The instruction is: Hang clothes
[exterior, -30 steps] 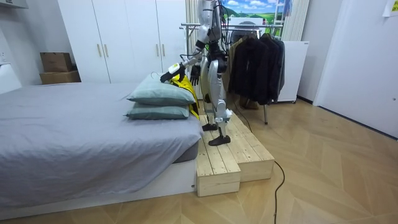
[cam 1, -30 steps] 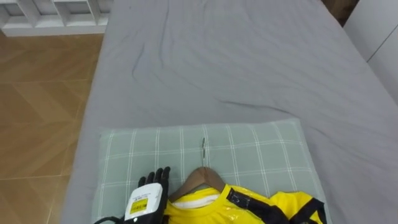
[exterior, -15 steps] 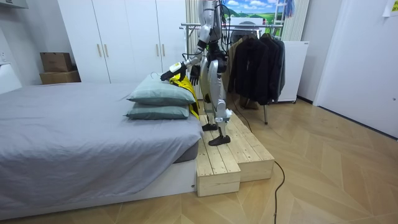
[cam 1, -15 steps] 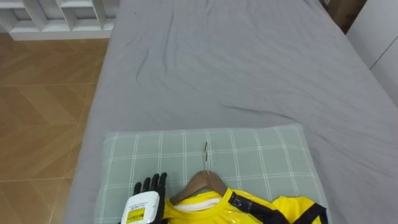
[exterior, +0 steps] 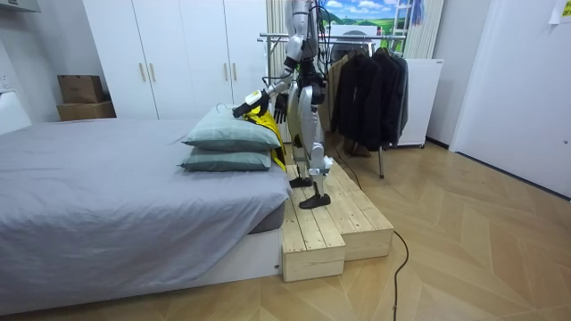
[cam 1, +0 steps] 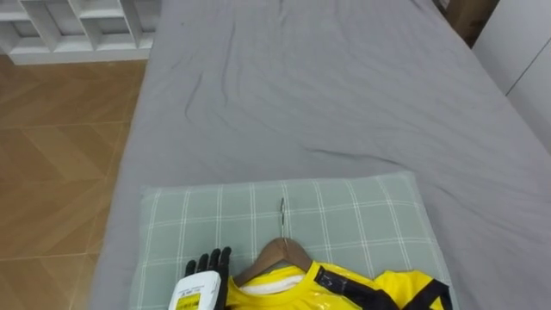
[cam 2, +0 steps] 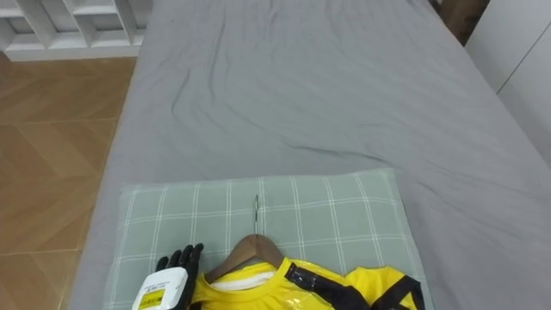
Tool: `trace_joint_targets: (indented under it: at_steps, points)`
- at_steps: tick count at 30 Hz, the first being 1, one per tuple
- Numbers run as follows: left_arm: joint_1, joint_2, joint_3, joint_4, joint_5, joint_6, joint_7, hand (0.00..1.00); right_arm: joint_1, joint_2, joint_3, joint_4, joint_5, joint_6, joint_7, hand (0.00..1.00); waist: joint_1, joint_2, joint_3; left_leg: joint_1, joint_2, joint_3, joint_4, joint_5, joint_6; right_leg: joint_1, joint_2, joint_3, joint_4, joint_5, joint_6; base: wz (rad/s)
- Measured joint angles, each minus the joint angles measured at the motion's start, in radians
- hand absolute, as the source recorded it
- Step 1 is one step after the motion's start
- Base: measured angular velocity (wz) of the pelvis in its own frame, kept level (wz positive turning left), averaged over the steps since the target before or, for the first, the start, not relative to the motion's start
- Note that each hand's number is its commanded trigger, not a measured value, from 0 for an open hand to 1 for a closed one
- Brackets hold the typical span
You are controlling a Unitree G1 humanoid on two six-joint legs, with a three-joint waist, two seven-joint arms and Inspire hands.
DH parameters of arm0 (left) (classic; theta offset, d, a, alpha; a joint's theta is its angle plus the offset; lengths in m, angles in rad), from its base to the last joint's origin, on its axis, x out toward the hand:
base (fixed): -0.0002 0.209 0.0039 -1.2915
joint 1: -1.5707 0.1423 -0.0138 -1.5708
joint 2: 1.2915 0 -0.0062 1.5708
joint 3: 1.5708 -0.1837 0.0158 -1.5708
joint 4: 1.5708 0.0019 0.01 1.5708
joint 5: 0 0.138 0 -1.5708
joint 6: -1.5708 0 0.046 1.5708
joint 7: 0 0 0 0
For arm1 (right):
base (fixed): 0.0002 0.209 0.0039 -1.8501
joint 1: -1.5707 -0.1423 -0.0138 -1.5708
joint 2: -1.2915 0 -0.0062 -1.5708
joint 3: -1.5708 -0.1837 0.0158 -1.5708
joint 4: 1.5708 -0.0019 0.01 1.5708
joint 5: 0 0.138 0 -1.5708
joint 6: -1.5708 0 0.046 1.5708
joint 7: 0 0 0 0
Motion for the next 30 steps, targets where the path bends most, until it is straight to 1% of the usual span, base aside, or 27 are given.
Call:
trace_joint_targets:
  at_steps: [4,7,12,19,26,27,28,29,30]
  points:
    - [0.002,0.0,-0.001,0.0,0.0,0.002,-0.018,0.0,0.005,0.0,-0.001,-0.001,-0.009,0.0,0.0,0.0,0.002,0.0,-0.0001,0.004,0.0,0.003,-0.001,0.0,0.0,0.004,0.0,0.0,0.001,0.0,0.0,0.0]
    - [0.011,0.0,-0.001,0.0,0.0,0.007,-0.045,0.0,0.012,0.0,-0.007,-0.002,-0.01,0.0,0.0,0.0,0.002,0.0,0.0001,0.016,0.001,0.026,-0.009,0.0,0.0,0.012,0.0,0.005,0.0,0.0,0.001,-0.05]
    - [0.021,0.005,0.0,0.0,0.0,0.013,-0.118,0.0,0.018,0.0,-0.021,-0.007,-0.03,-0.001,0.011,0.0,0.006,-0.005,0.0003,0.027,0.002,0.037,-0.01,0.0,0.0,0.017,0.0,0.013,-0.001,-0.002,0.003,-0.05]
    - [0.017,0.008,-0.003,0.0,-0.018,0.019,-0.202,0.0,0.019,0.0,-0.018,-0.007,-0.028,-0.002,0.043,0.0,0.007,-0.008,0.0002,0.038,0.002,0.039,-0.01,0.0,0.0,0.026,0.0,0.016,-0.001,-0.002,0.003,-0.01]
    - [0.016,0.019,-0.004,0.005,-0.02,0.031,-0.256,0.0,0.03,-0.003,-0.021,-0.007,-0.025,0.006,0.039,0.0,0.008,-0.004,-0.0025,0.059,0.002,0.063,-0.024,0.0,0.0,0.037,0.0,0.03,-0.001,-0.002,0.004,-0.06]
    - [0.017,0.019,-0.004,0.005,-0.02,0.035,-0.26,0.03,0.031,-0.003,-0.024,-0.006,-0.025,0.007,0.039,0.0,0.007,-0.002,-0.0031,0.065,0.002,0.066,-0.028,0.0,0.0,0.041,0.0,0.031,-0.001,-0.002,0.004,-0.03]
    - [0.018,0.019,-0.005,0.006,-0.02,0.037,-0.262,0.56,0.032,-0.003,-0.026,-0.006,-0.024,0.008,0.039,0.0,0.006,-0.002,-0.0035,0.068,0.002,0.066,-0.028,0.0,0.0,0.045,0.0,0.031,-0.001,-0.003,0.005,0.0]
    - [0.018,0.019,-0.01,0.006,-0.02,0.041,-0.272,0.77,0.035,-0.003,-0.029,-0.006,-0.022,0.008,0.038,0.0,0.005,0.0,-0.0045,0.074,0.002,0.066,-0.028,0.0,0.0,0.052,0.0,0.03,-0.002,-0.003,0.005,0.0]
    - [0.018,0.018,-0.013,0.005,-0.02,0.043,-0.282,1.0,0.038,-0.003,-0.036,-0.006,-0.022,0.008,0.036,0.0,0.005,0.002,-0.0053,0.08,0.002,0.069,-0.03,0.0,0.0,0.056,0.0,0.031,-0.003,-0.004,0.006,0.0]
